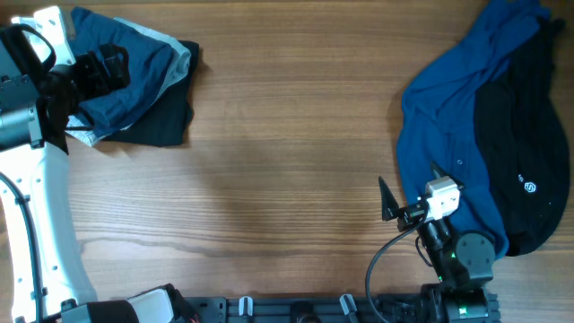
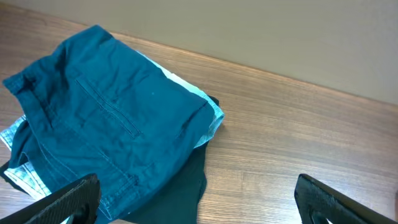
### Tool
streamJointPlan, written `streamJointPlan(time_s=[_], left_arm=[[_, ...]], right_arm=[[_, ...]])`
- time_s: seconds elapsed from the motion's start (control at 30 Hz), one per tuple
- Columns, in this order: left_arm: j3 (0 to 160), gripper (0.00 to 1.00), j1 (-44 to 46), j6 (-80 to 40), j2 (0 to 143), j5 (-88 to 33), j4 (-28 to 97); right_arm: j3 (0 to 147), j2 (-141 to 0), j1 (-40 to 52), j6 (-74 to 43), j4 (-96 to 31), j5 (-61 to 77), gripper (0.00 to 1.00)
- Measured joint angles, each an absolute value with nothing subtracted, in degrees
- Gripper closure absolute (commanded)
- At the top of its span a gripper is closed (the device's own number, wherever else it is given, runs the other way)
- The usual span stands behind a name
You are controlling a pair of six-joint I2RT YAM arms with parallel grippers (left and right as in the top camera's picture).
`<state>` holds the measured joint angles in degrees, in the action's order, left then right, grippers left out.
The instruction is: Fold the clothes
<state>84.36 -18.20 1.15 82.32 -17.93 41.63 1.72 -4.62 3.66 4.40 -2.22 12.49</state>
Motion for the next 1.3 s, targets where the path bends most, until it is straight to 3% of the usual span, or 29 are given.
streamJointPlan(time_s=[0.97, 1.03, 1.17, 1.3], left_arm=[[83.8, 0.00, -17.8, 1.1, 79.8, -17.3, 45.6], [79.7, 0.00, -14.5, 1.1, 74.2, -16.8, 44.6], [64.9, 0.00, -5.3, 1.1, 61.8, -17.0, 29.7], [41.7, 0.00, -2.0, 1.1, 47.3, -17.9, 19.6]], right_arm=[[1.7, -1.1, 3.7, 2.9, -2.0, 10.0, 0.00], [1.6, -1.0, 3.7, 2.9, -2.1, 10.0, 0.00], [1.6, -0.9, 3.7, 2.9, -2.0, 10.0, 0.00], [1.6, -0.9, 3.7, 2.8, -2.1, 10.0, 0.00]])
